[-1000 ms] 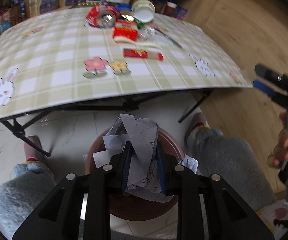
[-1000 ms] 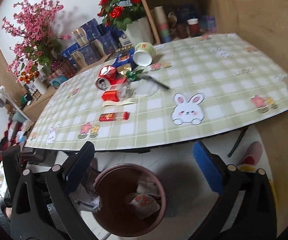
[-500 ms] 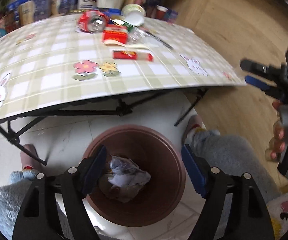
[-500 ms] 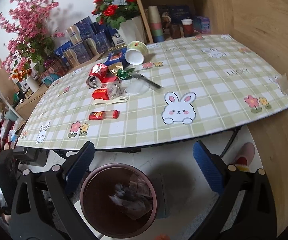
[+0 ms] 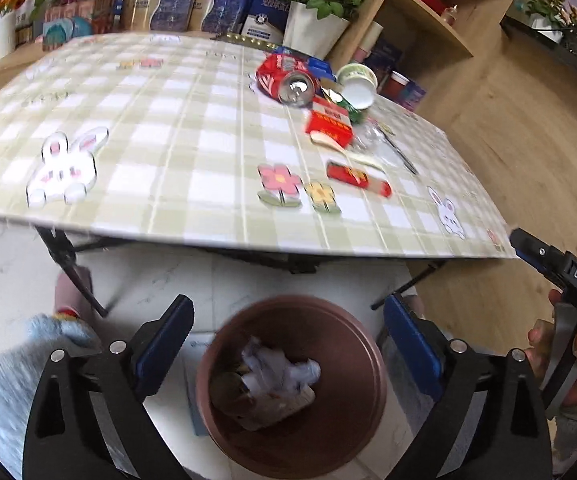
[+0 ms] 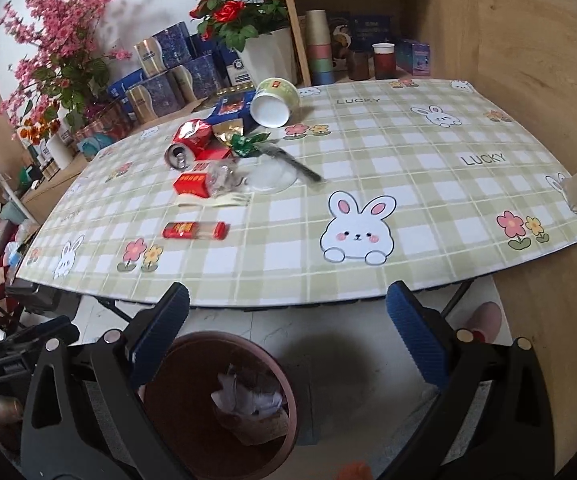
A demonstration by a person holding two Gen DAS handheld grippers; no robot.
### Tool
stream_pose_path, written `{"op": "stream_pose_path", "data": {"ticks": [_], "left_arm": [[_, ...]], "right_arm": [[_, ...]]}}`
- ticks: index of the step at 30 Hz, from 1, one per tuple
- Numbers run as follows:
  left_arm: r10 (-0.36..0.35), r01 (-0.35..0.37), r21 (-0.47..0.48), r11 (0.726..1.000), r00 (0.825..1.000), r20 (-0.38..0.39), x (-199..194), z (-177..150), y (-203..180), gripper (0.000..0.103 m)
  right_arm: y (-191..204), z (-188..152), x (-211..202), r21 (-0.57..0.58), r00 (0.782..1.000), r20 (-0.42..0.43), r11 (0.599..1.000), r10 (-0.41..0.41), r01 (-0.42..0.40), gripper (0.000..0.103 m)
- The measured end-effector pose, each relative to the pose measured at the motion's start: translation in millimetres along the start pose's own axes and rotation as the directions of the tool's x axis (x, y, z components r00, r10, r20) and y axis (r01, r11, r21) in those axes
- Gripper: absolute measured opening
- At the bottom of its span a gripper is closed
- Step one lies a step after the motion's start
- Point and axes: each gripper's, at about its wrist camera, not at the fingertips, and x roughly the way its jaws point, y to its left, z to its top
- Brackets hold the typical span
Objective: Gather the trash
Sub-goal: 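Grasp the crushed red can with the left gripper while the right grasps the green yogurt cup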
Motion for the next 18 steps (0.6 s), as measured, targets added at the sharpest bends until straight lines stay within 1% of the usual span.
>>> {"op": "stream_pose_path", "data": {"ticks": [3, 4, 6, 7, 9, 12, 15, 17, 18], "left_arm": [[0.018, -0.019, 0.040, 0.999, 0.999, 0.034, 1, 28, -2, 0.093], [0.019, -0.021, 0.051, 0.998, 0.999, 0.047, 3, 44, -3, 0.093], [0.024, -0.028, 0.059, 0.998, 0.998, 0.064, 6, 66, -5, 0.093], [0.020, -0.025, 0.065, 0.998, 0.997, 0.070, 11, 83, -4, 0.093], [0.000, -0.005, 0.065, 0.998, 0.997, 0.074, 20, 109, -3, 0.093], [-0.035, 0.031, 0.054, 0.998, 0.997, 0.074, 43, 152, 2, 0.093], [-0.032, 0.030, 0.050, 0.998, 0.998, 0.054, 83, 193, 11, 0.092], [-0.030, 0.030, 0.028, 0.999, 0.999, 0.024, 108, 214, 19, 0.083], [-0.037, 0.037, 0.014, 0.999, 0.999, 0.015, 116, 220, 23, 0.081]], "right_arm": [[-6, 11, 7, 0.019, 1.000, 0.003, 1.000, 0.017, -0.017, 0.097], [-7, 14, 10, 0.020, 1.000, 0.005, 1.000, 0.017, -0.017, 0.097], [-8, 22, 16, 0.012, 1.000, 0.006, 0.999, 0.031, -0.031, 0.097], [-8, 27, 20, 0.005, 0.999, 0.004, 0.999, 0.034, -0.034, 0.097], [-7, 35, 28, -0.011, 1.000, 0.001, 1.000, 0.016, -0.016, 0.097], [-7, 51, 42, -0.033, 1.000, -0.003, 0.999, 0.011, -0.011, 0.097], [-10, 66, 54, -0.046, 1.000, -0.001, 0.999, 0.001, -0.001, 0.097], [-12, 76, 64, -0.050, 1.000, -0.003, 0.999, -0.005, 0.005, 0.097], [-13, 80, 67, -0.050, 1.000, -0.004, 0.999, -0.007, 0.006, 0.097]]}}
